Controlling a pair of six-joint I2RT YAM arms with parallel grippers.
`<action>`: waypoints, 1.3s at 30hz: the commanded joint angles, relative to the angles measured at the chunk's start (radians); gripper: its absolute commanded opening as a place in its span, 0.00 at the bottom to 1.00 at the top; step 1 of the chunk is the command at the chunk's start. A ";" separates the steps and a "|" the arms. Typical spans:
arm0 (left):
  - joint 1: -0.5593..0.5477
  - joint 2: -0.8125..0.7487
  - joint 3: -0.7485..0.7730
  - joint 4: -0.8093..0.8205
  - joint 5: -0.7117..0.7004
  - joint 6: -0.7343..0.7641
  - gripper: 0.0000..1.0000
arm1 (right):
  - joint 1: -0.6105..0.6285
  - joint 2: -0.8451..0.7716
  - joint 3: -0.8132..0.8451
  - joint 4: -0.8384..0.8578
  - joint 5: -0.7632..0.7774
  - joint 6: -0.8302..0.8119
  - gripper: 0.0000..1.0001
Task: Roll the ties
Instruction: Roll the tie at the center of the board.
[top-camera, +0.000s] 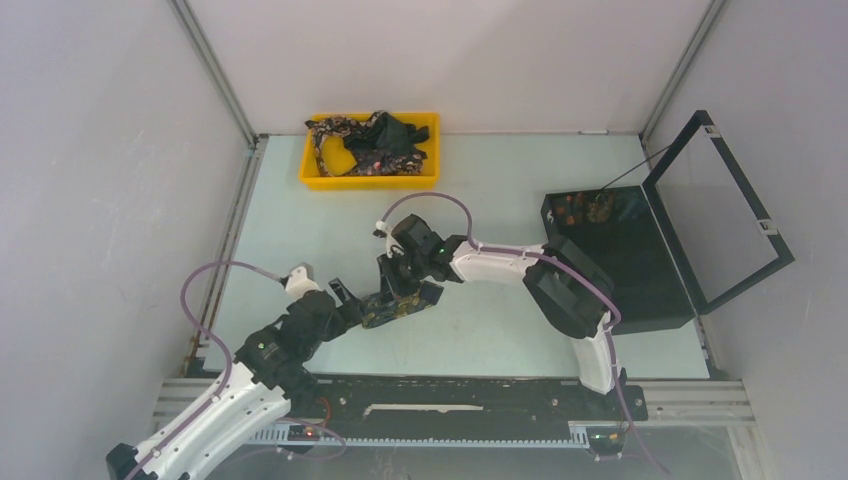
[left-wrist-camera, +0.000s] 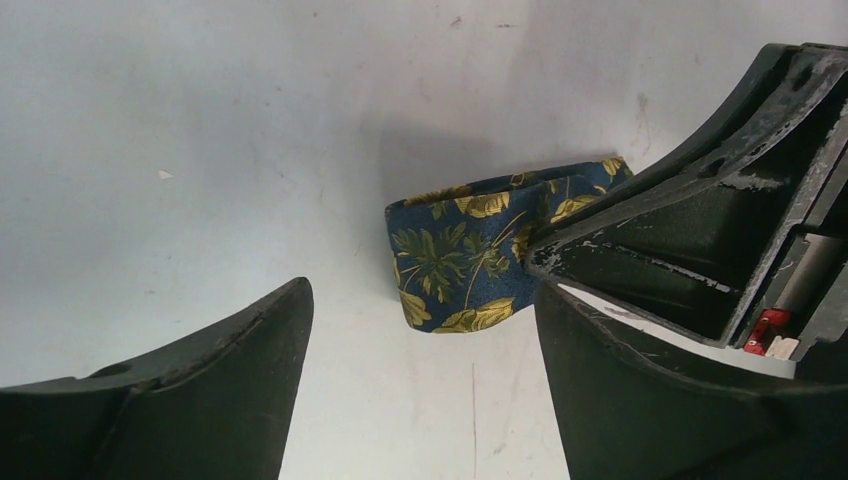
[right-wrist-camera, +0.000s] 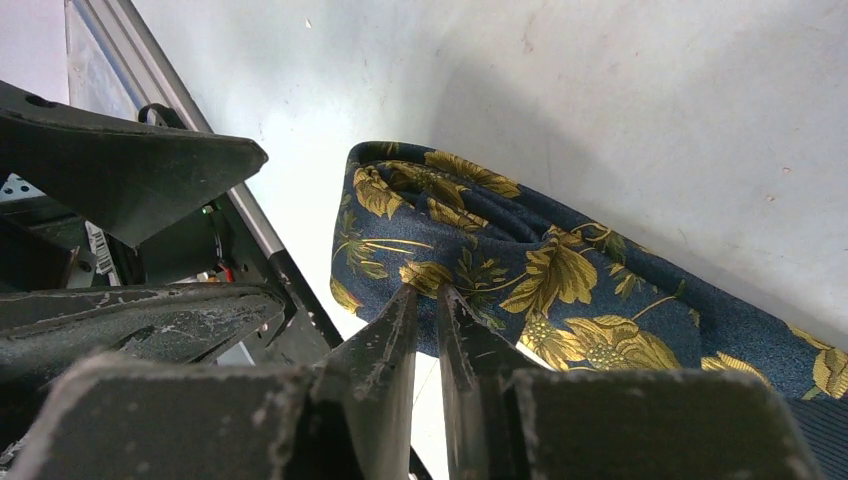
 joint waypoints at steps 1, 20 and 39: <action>0.038 0.022 -0.020 0.096 0.071 0.008 0.86 | -0.006 0.007 -0.036 -0.001 0.045 -0.031 0.17; 0.174 0.075 -0.141 0.322 0.264 -0.020 0.79 | -0.028 0.020 -0.082 0.020 0.037 -0.052 0.16; 0.205 0.207 -0.225 0.500 0.342 -0.096 0.72 | -0.032 0.032 -0.093 0.026 0.031 -0.062 0.16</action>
